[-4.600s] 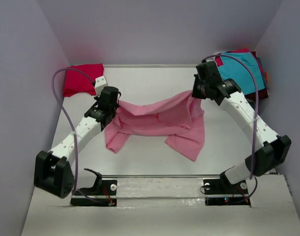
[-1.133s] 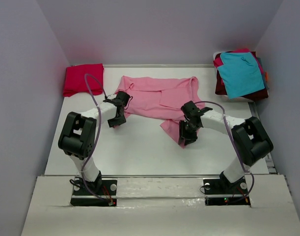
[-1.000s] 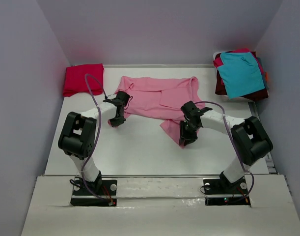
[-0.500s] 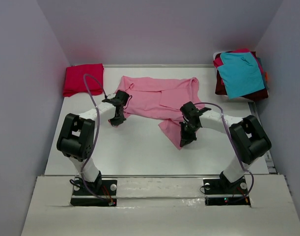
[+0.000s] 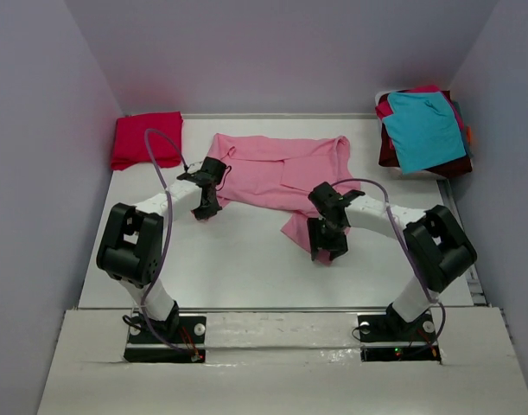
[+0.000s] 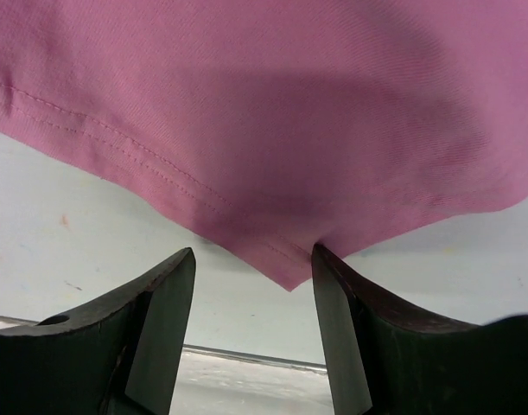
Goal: Fold and stack the t-shirts
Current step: Flatten the tshirt out
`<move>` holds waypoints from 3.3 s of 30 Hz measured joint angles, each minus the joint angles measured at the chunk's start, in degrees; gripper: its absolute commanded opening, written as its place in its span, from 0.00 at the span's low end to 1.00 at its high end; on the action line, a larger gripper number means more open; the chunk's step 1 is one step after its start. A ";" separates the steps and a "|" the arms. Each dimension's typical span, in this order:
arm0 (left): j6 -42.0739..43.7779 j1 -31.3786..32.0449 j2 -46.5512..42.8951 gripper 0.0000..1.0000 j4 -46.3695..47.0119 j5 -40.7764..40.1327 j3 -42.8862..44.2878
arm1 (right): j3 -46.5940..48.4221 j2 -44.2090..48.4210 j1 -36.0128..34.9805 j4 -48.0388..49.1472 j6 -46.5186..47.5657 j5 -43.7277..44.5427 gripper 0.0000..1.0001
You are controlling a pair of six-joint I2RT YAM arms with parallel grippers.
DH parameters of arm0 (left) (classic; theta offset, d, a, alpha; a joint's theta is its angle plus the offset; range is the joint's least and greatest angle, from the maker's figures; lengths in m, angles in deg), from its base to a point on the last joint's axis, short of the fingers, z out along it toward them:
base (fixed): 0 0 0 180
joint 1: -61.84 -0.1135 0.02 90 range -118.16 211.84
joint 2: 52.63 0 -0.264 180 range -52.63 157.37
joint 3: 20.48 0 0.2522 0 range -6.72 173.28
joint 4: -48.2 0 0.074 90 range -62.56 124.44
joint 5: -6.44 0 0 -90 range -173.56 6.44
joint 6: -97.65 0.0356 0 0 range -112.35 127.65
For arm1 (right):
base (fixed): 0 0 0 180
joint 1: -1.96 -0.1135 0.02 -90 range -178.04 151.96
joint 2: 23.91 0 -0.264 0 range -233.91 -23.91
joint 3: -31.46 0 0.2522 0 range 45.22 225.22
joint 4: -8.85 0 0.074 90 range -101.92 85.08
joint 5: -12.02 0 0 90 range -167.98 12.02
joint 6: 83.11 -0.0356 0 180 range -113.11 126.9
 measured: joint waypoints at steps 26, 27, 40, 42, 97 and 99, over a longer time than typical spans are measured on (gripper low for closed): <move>1.77 0.00 -3.06 0.06 -1.14 1.66 0.00 | 2.99 -2.27 -4.52 -7.34 -3.80 10.43 0.07; 1.75 0.00 -3.89 0.06 -1.40 1.70 -0.02 | 2.97 -1.62 -4.57 -8.17 -4.39 10.60 0.07; 1.95 -0.83 -12.90 0.06 -6.27 2.10 -0.42 | 3.39 16.87 -4.83 -19.74 -13.20 15.34 0.07; 2.25 -1.77 -13.40 0.06 -7.15 2.43 -0.42 | 4.48 17.94 -4.66 -21.92 -14.32 16.44 0.07; 9.88 -14.58 -17.55 0.55 -10.97 16.70 0.46 | 8.55 17.92 9.25 -26.10 -5.68 9.62 0.49; 9.92 -14.32 -13.94 0.52 -8.92 17.42 3.04 | 12.15 13.53 9.25 -23.96 -5.38 9.88 0.46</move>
